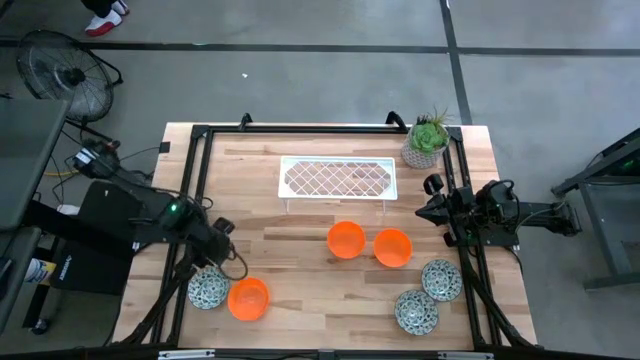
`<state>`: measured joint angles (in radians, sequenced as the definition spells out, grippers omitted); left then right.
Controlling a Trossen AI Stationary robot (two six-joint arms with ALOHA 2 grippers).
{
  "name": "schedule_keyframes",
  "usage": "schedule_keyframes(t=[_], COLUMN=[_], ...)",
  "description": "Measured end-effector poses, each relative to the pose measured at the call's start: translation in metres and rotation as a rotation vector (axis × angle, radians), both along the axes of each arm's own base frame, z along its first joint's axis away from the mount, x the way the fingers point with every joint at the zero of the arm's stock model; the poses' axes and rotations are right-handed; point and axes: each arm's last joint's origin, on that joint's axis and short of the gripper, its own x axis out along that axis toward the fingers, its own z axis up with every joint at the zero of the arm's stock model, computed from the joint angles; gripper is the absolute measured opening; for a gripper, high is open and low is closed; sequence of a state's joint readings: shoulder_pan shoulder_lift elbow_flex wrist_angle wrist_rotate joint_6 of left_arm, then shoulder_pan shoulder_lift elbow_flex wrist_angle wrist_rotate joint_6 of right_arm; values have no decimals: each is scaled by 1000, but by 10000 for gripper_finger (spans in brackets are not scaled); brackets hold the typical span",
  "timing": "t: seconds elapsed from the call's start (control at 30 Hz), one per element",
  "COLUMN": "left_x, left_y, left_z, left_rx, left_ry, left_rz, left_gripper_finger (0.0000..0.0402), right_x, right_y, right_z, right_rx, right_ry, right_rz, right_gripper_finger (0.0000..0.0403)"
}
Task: Pick & Place Mini bowls
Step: Put the left blue patterned bowl on the shelf
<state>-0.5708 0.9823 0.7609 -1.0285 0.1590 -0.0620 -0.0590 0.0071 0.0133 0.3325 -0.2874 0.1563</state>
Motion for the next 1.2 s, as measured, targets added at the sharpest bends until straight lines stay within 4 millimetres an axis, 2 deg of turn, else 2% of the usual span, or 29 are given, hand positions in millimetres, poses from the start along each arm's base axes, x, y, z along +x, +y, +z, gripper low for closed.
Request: schedule_keyframes(t=[0.33,0.57,1.2], left_x=[4,12,28], left_y=[-25,-35,-49], left_z=[-21,-33,-60], left_rx=[133,160,194], left_ry=[71,97,157], left_rz=[-83,-108,-135], left_gripper_finger=[140,140,140], right_x=[0,0,0], right_y=[0,0,0], right_z=[0,0,0], right_rx=[0,0,0], right_ry=[0,0,0], right_rz=[0,0,0], right_gripper_finger=[0,0,0])
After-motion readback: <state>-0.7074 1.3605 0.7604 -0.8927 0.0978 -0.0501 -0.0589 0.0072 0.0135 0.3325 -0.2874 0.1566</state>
